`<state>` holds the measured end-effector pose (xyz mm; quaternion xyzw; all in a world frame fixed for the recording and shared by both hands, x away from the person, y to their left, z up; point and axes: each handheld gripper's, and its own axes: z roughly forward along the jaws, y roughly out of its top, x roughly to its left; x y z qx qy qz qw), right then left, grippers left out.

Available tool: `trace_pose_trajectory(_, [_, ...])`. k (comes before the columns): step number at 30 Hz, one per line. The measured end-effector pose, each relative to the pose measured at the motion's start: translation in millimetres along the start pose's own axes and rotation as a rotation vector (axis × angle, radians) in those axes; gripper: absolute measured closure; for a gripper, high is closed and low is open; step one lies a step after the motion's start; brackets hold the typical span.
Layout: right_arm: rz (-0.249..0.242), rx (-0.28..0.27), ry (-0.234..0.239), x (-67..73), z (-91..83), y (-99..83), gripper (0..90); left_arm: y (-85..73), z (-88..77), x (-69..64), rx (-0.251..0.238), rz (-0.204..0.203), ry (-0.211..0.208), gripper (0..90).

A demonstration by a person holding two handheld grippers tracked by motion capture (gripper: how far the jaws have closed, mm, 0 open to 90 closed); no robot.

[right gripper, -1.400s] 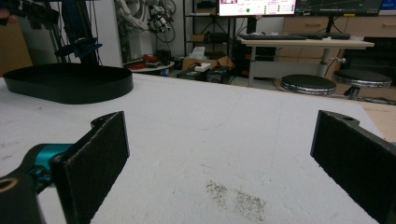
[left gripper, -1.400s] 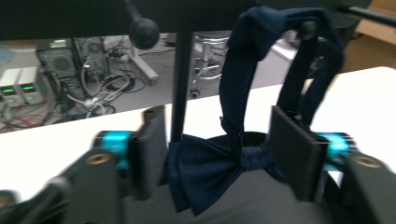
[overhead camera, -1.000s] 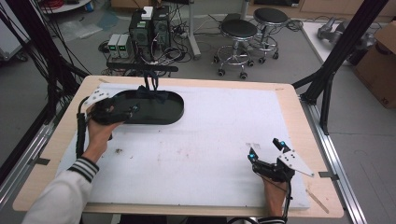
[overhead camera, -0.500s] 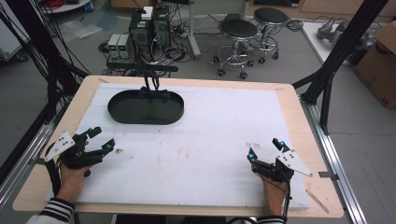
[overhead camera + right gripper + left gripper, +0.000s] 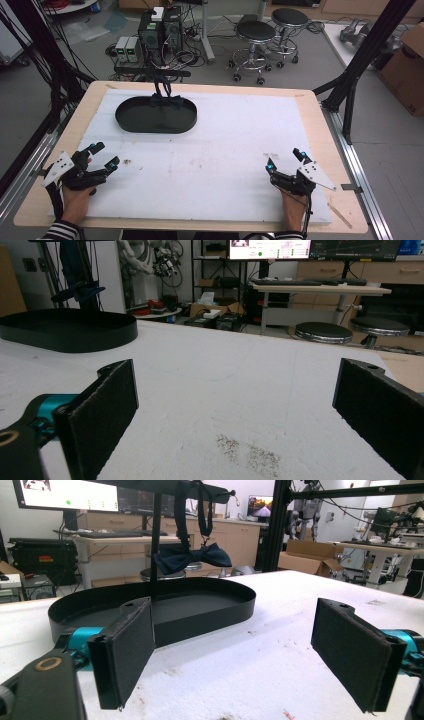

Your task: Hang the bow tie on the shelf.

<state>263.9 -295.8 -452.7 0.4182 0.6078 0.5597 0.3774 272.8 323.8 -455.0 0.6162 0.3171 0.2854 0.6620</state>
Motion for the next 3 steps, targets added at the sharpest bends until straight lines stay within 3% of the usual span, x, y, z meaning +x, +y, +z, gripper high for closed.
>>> trace_pose_trajectory(3, [-0.001, -0.001, 0.0, 0.2, -0.2, -0.1, 3.3, 0.0, -0.4, 0.7, -0.003, -0.007, 0.003, 17.9])
